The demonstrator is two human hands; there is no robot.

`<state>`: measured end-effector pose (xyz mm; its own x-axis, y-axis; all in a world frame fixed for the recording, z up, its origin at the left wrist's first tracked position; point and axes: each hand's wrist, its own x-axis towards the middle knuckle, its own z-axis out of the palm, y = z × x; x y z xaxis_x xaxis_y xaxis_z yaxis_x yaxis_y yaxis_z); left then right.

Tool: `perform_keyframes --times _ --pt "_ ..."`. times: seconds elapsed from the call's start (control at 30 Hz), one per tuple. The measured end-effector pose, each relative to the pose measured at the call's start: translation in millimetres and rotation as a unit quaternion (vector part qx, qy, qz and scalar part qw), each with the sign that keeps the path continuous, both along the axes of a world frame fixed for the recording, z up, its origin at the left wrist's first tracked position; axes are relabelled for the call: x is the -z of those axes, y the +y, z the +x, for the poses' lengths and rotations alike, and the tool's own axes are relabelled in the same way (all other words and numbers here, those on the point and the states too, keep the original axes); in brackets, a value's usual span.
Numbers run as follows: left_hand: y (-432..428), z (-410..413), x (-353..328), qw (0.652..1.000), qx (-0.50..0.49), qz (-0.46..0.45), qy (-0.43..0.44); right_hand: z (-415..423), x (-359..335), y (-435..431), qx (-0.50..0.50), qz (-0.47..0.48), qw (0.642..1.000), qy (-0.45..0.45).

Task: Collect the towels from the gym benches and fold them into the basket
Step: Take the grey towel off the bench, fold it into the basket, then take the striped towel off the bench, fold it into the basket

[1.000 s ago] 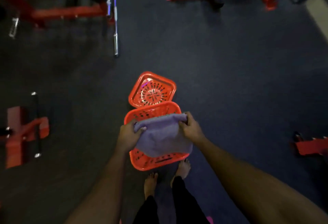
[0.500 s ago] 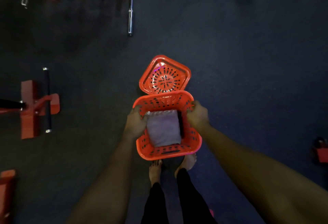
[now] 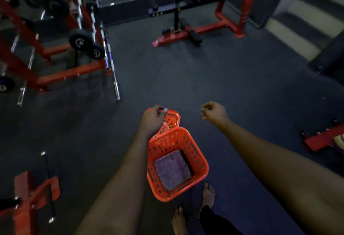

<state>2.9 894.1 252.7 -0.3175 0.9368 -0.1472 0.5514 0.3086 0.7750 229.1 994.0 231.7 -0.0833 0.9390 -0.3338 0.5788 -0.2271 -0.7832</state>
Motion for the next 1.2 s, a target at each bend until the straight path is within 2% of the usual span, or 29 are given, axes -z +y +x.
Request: perform_keyframes --times 0.17,0.33,0.67,0.93,1.03,1.2 --pt "31 31 -25 0.998 0.06 0.03 -0.011 51 -35 -3 0.075 0.027 0.997 0.022" --pt "80 105 -47 0.985 0.161 0.057 -0.001 140 -61 -4 0.161 0.063 0.984 0.047" --pt "158 340 -66 0.932 0.355 0.069 0.012 371 -69 -21 0.334 0.074 0.938 0.049" --pt "216 549 -71 0.89 0.447 0.083 0.018 561 -68 -13 0.431 0.072 0.898 0.061" --pt "229 623 -75 0.875 0.476 0.084 0.026 620 -79 -21 0.47 0.065 0.878 0.065" --pt "250 712 -73 0.849 0.522 0.07 0.037 696 -79 -22 0.496 0.05 0.865 0.059"
